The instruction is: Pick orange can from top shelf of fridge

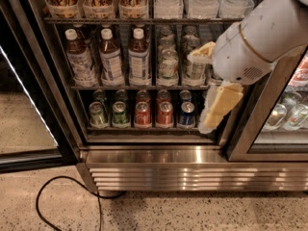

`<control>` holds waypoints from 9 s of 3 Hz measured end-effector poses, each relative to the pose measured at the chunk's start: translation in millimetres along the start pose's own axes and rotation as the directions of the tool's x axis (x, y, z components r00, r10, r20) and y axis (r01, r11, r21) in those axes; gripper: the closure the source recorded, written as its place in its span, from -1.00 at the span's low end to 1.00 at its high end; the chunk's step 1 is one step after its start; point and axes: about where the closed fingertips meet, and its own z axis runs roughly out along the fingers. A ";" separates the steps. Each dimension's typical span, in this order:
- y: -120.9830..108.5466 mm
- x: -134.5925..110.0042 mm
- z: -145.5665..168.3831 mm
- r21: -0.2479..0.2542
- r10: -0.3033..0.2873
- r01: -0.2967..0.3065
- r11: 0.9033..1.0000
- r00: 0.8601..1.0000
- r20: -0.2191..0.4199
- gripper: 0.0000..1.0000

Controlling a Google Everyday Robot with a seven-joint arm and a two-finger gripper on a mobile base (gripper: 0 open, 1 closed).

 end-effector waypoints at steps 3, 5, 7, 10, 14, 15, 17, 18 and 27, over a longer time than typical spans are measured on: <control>0.9 -29.4 13.4 0.142 0.013 -0.023 0.990 0.997 0.072 -1.00; -27.8 -76.1 63.2 0.252 0.045 -0.110 0.961 0.968 0.248 -1.00; -67.9 -126.9 89.5 0.360 0.042 -0.206 0.910 0.909 0.415 -1.00; -122.8 -150.7 75.1 0.478 0.092 -0.311 0.821 0.900 0.426 -1.00; -131.4 -214.6 78.5 0.533 0.008 -0.364 0.764 0.831 0.556 -1.00; -140.8 -206.3 70.8 0.551 0.036 -0.477 0.685 0.777 0.628 -0.63; -162.5 -209.7 60.1 0.546 0.037 -0.665 0.509 0.651 0.758 -0.66; -176.7 -210.2 46.5 0.558 0.005 -0.724 0.406 0.612 0.791 -0.80; -253.2 -140.3 21.9 0.507 0.097 -0.845 0.172 0.526 0.845 -0.56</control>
Offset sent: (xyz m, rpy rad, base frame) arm -0.0083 0.0189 0.0055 0.0263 -0.0690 -0.0319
